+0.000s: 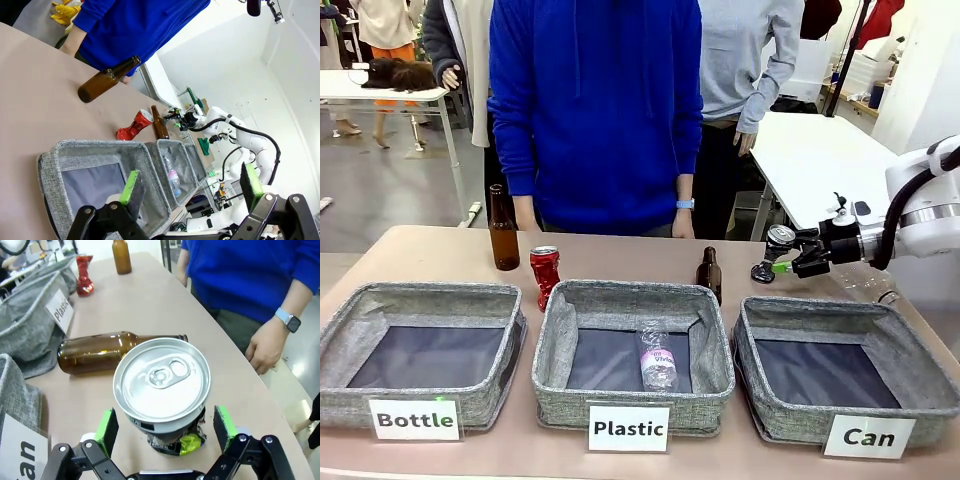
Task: Sort the can waste into the basket.
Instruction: Pick up the can waste from the table and place it in the right Fabric basket.
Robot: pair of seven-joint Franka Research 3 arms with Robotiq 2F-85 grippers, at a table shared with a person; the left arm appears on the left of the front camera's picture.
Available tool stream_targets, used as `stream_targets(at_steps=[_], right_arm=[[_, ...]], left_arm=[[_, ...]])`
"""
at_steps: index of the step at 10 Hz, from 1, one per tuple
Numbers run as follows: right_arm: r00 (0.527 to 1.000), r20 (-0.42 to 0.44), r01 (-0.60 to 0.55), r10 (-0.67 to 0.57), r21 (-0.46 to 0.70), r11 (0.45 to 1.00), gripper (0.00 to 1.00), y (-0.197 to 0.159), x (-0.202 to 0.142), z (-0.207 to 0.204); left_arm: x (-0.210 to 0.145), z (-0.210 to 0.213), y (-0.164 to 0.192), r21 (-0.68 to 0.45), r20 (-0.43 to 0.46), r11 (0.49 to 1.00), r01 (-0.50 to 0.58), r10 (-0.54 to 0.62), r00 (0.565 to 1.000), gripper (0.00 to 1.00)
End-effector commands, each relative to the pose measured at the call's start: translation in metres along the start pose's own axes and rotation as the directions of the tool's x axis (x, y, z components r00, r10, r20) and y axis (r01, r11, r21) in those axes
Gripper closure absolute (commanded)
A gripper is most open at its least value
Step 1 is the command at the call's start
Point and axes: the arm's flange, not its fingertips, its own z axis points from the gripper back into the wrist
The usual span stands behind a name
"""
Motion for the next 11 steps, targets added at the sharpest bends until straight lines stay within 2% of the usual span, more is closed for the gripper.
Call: stream_targets(at_steps=[1,4,5,6,7,8,9,10,11], right_arm=[[0.998,0.066,-0.001,0.002,-0.015,1.0,0.0,-0.009,0.0008,-0.0079],[0.994,0.113,-0.001,0.0,0.012,1.0,0.0,-0.0089,0.0011,-0.0097],[0.994,0.111,-0.007,0.005,0.017,1.0,0.53,-0.0084,0.0014,-0.0097],[0.994,0.113,-0.002,-0.001,0.03,1.0,0.59,-0.0085,0.0019,-0.0098],[0.994,0.111,-0.001,-0.002,0.03,1.0,1.0,-0.0083,0.0027,-0.0101],[0.993,0.115,-0.002,-0.001,0.031,1.0,1.0,-0.0079,0.0033,-0.0099],[0.993,0.115,-0.002,-0.002,0.032,0.999,0.76,-0.0076,0.003,-0.0098],[0.994,0.113,0.0,-0.003,0.034,0.999,0.86,-0.0068,0.0027,-0.0102],[0.994,0.113,0.0,-0.004,0.034,0.999,1.0,-0.0063,0.0026,-0.0101]], left_arm=[[-0.0009,0.0021,-0.0009,-0.011,-0.007,1.0,0.013,-0.013,1.0,0.0],[-0.0009,0.0021,-0.0009,-0.011,-0.007,1.0,0.013,-0.013,1.0,0.0],[-0.0009,0.0021,-0.0009,-0.011,-0.007,1.0,0.013,-0.013,1.0,0.0],[-0.0009,0.0021,-0.0009,-0.011,-0.007,1.0,0.013,-0.013,1.0,0.0],[-0.0009,0.0021,-0.0009,-0.011,-0.007,1.0,0.013,-0.013,1.0,0.0],[-0.0009,0.0021,-0.0009,-0.011,-0.007,1.0,0.013,-0.013,1.0,0.0],[-0.0009,0.0021,-0.0009,-0.011,-0.007,1.0,0.013,-0.013,1.0,0.0],[-0.0009,0.0021,-0.0009,-0.011,-0.007,1.0,0.013,-0.013,1.0,0.0],[-0.0009,0.0021,-0.0009,-0.011,-0.007,1.0,0.013,-0.013,1.0,0.0]])
